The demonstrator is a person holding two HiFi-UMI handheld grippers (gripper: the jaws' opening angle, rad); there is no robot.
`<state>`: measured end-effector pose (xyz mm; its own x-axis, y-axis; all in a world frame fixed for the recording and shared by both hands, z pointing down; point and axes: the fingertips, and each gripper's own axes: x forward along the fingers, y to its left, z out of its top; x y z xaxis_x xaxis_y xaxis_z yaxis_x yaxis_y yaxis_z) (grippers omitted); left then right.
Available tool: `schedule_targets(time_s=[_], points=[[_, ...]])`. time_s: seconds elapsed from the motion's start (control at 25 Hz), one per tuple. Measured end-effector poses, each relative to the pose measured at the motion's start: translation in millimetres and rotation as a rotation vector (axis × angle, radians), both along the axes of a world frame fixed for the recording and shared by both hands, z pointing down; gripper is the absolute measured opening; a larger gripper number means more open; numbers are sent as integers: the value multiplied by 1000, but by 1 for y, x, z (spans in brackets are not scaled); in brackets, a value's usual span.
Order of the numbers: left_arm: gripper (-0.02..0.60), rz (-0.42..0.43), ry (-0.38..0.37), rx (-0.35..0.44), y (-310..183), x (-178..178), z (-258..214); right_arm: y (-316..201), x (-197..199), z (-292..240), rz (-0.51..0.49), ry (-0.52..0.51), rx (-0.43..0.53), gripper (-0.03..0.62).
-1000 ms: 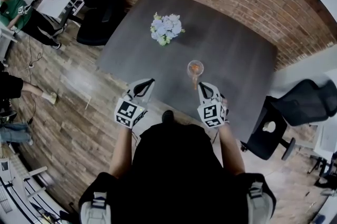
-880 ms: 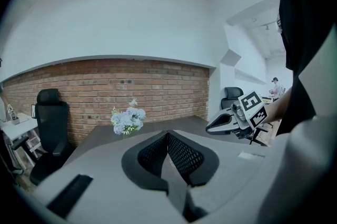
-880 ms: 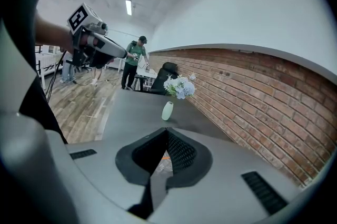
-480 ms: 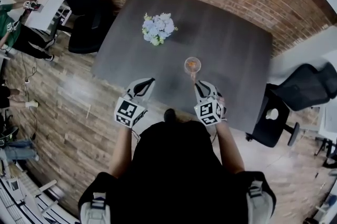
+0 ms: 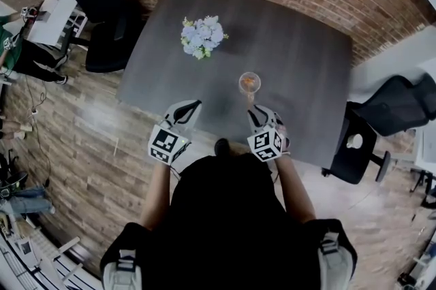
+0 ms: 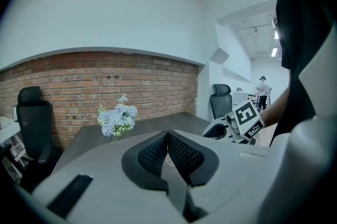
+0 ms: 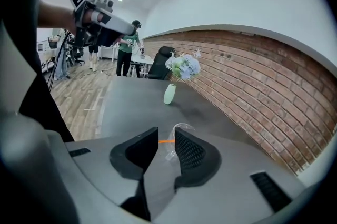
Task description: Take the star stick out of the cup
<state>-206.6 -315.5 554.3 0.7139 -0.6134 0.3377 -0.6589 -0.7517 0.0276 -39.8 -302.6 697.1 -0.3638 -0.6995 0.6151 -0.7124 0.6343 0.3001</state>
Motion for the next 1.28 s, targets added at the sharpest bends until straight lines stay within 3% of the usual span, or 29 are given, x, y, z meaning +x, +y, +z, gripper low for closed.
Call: schedule_targets(time_s=[0.64, 1.28], points=[[3, 26, 0, 8, -2, -12, 4, -3, -17, 12, -5, 37, -21, 97], [3, 7, -6, 9, 4, -23, 5, -19, 14, 31, 123, 125, -17, 52]])
